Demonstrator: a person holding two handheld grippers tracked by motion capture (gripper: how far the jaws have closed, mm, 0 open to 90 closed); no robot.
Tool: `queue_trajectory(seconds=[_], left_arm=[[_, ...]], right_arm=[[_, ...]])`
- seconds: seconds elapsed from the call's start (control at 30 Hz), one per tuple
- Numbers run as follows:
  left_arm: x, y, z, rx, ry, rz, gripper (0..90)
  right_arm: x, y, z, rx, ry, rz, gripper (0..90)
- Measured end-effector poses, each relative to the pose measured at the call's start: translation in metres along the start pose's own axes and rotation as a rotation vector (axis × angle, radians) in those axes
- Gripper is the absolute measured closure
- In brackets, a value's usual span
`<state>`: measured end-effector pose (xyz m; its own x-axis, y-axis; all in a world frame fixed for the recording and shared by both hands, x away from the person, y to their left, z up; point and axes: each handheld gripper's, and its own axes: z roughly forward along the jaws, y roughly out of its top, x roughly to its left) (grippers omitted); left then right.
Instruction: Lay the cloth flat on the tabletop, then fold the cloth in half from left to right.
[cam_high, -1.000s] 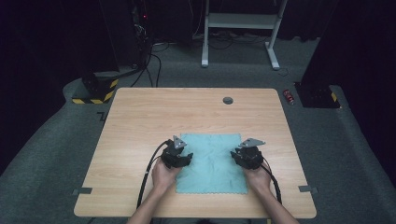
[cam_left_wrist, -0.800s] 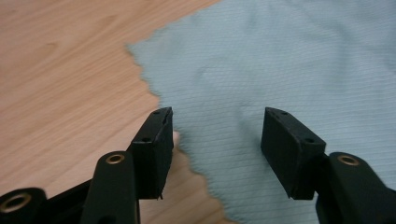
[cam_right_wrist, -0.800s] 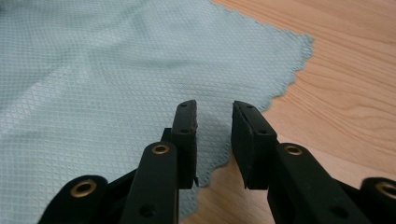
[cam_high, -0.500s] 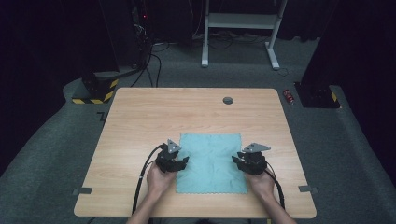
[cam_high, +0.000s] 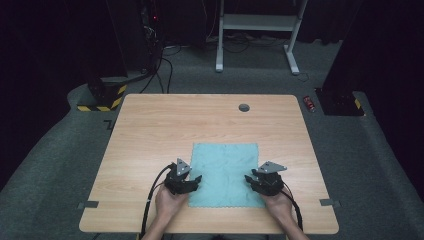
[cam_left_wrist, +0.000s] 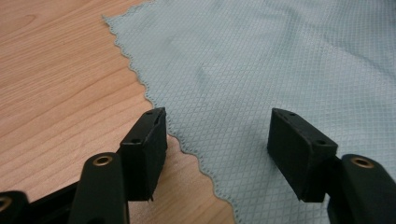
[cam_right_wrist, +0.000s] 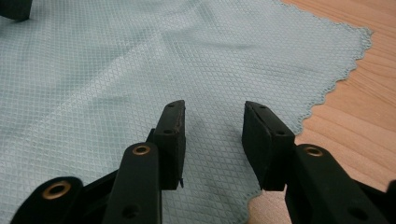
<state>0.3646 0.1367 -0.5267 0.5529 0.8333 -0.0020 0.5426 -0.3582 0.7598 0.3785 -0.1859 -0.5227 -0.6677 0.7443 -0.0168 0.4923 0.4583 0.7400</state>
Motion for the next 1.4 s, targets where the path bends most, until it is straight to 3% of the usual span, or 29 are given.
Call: queue_trajectory(seconds=[0.13, 0.77, 1.03, 1.4], left_arm=[[0.000, 0.000, 0.000, 0.004, 0.011, -0.003, 33.8], [0.001, 0.000, 0.000, 0.005, 0.010, -0.012, 33.9], [0.005, 0.008, 0.000, 0.025, 0.006, -0.002, 37.8], [0.026, 0.031, -0.003, -0.018, 0.007, -0.065, 40.1]], right_arm=[[-0.001, 0.000, 0.000, 0.001, 0.003, -0.001, 57.0], [0.001, 0.002, 0.000, 0.018, -0.016, 0.016, 55.0], [0.011, 0.006, -0.001, 0.017, 0.027, -0.004, 56.5], [0.033, 0.020, 0.004, -0.006, 0.087, -0.057, 56.9]])
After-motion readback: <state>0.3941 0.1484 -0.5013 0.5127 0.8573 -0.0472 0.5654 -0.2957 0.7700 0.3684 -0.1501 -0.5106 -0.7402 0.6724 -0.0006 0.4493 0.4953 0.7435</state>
